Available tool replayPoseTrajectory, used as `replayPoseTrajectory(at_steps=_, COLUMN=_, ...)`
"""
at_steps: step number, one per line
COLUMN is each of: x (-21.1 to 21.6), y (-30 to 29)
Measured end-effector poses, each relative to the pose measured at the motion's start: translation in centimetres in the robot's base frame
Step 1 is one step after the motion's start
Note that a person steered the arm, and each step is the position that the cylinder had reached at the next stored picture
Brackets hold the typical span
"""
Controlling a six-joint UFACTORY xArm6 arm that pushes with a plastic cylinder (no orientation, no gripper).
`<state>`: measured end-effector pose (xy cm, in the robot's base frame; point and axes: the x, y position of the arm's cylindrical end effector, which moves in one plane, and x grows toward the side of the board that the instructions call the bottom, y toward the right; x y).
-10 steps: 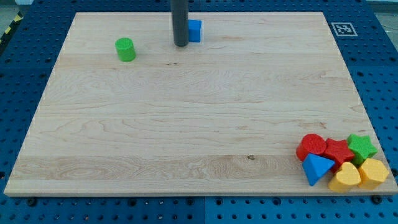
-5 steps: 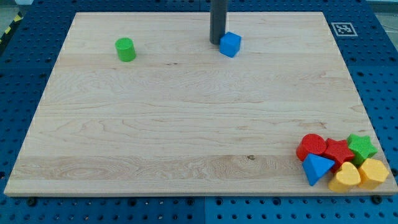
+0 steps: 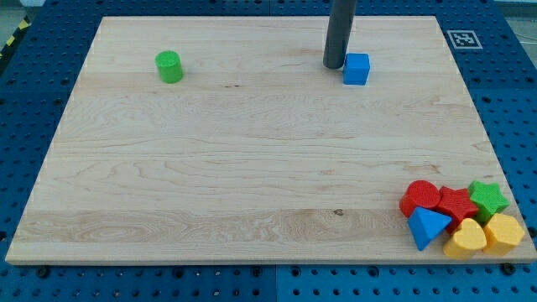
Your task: Slide the cube above the red star
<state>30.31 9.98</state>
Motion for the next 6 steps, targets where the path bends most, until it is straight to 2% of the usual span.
replayPoseTrajectory(at_steps=1, x=-0.5, y=2.0)
replayPoseTrajectory(at_steps=2, x=2.0, y=4.4)
replayPoseTrajectory(at_steps=4, x=9.9, y=5.3)
replayPoseTrajectory(at_steps=6, x=7.0, y=2.3)
